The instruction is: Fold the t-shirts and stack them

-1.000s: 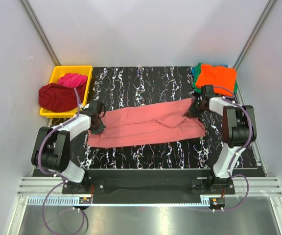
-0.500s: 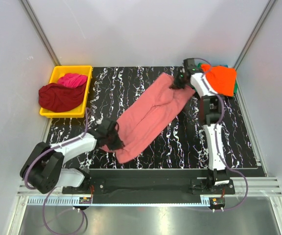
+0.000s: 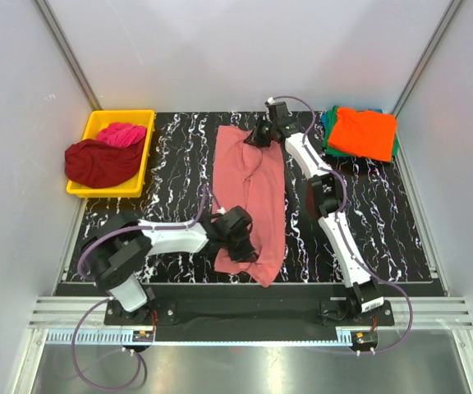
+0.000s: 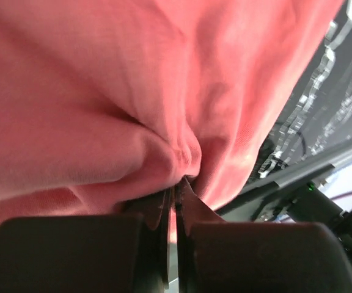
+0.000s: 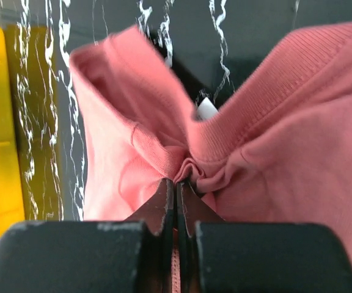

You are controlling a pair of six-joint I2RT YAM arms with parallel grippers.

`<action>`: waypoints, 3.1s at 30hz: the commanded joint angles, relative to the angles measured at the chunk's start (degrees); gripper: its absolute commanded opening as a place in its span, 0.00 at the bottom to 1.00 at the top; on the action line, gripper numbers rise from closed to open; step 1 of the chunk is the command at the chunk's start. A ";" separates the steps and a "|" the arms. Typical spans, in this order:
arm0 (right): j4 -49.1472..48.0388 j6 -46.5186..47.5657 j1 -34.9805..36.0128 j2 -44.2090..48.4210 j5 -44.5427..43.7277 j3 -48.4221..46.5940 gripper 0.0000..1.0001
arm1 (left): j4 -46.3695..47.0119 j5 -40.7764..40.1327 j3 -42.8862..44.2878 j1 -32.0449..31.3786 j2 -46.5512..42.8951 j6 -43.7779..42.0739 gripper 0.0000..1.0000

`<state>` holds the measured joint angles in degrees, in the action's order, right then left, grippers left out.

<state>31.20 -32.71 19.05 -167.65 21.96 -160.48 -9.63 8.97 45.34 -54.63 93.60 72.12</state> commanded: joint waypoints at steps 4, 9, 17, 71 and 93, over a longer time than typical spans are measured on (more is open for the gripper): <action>-13.25 -2.36 0.11 -1.53 -7.63 -1.40 0.00 | 3.12 2.89 0.63 -2.93 -1.21 3.47 0.45; -16.96 -3.33 0.20 -1.80 -12.71 -0.71 0.00 | -2.04 5.88 1.15 -5.74 -7.02 2.24 0.73; -29.96 -4.91 0.64 -1.28 -9.40 -2.28 0.03 | -19.17 -10.79 2.47 -10.06 -25.89 0.84 0.77; -11.33 -29.87 18.66 107.89 -9.83 137.81 0.69 | -4.09 -11.35 -27.50 7.52 -34.72 -10.68 0.57; -13.97 -28.91 18.74 106.41 -10.88 134.74 0.64 | -2.76 -9.32 -32.07 7.35 -38.49 -8.66 0.53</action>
<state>19.27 -62.37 37.85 -58.67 14.04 -23.55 -7.64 -1.23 15.62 -47.18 55.02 63.57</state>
